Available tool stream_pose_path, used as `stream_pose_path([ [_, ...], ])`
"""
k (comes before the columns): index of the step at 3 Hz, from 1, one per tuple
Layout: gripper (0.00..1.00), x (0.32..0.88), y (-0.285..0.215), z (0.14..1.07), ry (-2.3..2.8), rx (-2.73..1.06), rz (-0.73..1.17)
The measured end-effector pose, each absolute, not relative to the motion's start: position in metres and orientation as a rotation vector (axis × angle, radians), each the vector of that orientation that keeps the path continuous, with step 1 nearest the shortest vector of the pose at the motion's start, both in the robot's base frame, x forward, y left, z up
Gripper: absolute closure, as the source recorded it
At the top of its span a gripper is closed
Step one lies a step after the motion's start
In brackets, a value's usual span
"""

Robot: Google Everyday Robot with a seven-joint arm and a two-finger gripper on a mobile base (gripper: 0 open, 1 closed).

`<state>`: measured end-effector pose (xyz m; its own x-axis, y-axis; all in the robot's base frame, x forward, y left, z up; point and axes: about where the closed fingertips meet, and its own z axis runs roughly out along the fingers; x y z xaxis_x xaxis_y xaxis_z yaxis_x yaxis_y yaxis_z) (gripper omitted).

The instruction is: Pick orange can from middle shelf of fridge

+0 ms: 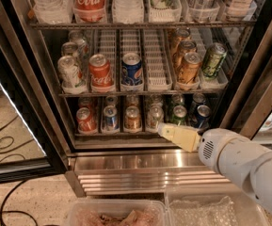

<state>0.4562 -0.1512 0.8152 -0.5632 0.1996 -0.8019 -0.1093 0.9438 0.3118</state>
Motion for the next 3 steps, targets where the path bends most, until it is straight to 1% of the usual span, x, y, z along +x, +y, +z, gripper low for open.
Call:
stream_pose_path([
  [2, 0.0, 0.429, -0.178, 0.773, 2.109, 0.185, 0.264],
  [3, 0.0, 0.429, -0.178, 0.773, 2.109, 0.186, 0.264],
])
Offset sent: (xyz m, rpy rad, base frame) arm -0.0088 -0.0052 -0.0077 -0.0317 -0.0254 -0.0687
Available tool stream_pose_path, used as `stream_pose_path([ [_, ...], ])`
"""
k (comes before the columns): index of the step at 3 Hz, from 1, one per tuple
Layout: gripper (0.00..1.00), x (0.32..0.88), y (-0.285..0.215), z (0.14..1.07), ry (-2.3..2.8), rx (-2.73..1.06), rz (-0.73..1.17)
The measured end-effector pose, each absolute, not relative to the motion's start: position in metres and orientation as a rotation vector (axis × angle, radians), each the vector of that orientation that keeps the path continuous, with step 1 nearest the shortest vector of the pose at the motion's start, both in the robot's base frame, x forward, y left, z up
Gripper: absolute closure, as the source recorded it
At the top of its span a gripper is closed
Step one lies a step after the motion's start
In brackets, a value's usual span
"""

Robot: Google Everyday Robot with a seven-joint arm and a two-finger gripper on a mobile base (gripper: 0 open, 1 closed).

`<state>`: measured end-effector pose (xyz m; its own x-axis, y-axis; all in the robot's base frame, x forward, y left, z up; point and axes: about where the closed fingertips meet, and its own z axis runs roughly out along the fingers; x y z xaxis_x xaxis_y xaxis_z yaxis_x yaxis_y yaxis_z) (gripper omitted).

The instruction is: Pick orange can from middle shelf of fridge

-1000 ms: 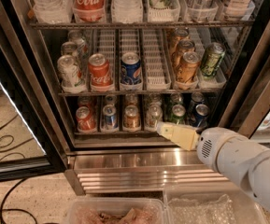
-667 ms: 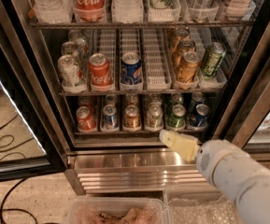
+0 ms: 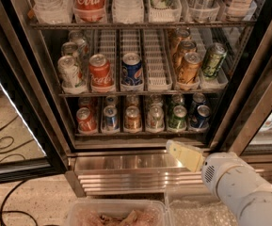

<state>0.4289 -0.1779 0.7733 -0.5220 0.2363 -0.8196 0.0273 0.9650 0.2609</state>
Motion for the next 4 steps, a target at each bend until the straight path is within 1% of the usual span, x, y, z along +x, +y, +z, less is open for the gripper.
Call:
stream_pose_path([
  [1, 0.0, 0.434, -0.188, 0.798, 2.021, 0.244, 0.228],
  [2, 0.0, 0.426, -0.197, 0.832, 1.872, 0.36, 0.171],
  [4, 0.0, 0.434, -0.209, 0.847, 1.761, 0.36, 0.074],
])
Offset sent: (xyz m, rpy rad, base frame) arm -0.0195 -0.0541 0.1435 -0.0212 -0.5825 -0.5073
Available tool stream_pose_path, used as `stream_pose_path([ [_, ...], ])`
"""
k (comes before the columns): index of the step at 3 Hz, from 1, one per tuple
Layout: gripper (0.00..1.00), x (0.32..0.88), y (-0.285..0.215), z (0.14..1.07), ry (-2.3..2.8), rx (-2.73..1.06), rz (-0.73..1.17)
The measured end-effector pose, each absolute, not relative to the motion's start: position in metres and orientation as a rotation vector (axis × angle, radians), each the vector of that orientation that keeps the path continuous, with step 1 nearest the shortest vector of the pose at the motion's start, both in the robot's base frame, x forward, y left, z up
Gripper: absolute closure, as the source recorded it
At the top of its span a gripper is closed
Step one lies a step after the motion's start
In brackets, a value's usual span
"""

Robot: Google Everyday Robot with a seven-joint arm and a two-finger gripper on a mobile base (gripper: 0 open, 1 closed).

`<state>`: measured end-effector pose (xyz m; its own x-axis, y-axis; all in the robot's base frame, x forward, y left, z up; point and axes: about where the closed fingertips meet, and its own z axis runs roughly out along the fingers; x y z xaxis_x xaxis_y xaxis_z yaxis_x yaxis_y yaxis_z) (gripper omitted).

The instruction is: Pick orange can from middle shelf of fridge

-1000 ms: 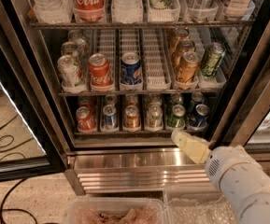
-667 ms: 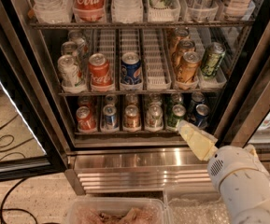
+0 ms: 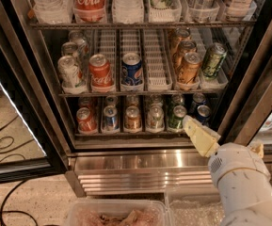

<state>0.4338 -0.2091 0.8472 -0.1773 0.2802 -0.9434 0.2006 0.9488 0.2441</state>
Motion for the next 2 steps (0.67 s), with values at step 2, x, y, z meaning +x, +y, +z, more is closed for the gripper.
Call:
stream_pose_path([
  [2, 0.0, 0.465, -0.198, 0.866, 1.647, 0.362, 0.001],
])
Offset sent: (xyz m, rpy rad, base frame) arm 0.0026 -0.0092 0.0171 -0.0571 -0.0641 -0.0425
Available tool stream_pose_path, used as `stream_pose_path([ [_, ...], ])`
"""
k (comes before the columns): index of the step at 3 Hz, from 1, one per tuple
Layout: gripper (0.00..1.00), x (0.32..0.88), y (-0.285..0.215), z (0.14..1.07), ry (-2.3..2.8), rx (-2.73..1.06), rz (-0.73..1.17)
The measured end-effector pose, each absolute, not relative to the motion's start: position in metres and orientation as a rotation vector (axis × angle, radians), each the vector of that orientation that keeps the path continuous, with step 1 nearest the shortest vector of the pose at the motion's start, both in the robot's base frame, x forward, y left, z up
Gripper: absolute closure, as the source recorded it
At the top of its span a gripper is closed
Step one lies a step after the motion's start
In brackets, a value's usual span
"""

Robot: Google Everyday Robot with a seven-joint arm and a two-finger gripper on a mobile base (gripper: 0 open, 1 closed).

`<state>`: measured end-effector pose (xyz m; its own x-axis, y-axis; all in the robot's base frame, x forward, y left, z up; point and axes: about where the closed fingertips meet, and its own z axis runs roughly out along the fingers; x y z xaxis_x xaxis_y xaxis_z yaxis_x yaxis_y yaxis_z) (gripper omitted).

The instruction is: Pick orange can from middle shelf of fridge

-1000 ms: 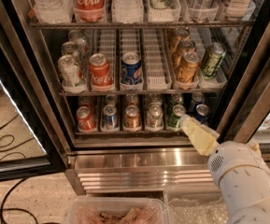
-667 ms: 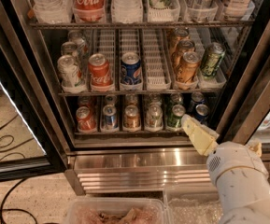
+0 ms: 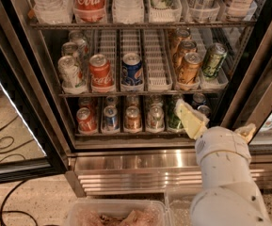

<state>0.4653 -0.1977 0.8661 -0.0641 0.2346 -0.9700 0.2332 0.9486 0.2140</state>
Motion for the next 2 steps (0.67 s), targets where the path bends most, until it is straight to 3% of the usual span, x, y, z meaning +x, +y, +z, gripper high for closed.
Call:
stream_pose_path([
  [2, 0.0, 0.465, -0.2128, 0.8808, 1.575, 0.373, -0.08],
])
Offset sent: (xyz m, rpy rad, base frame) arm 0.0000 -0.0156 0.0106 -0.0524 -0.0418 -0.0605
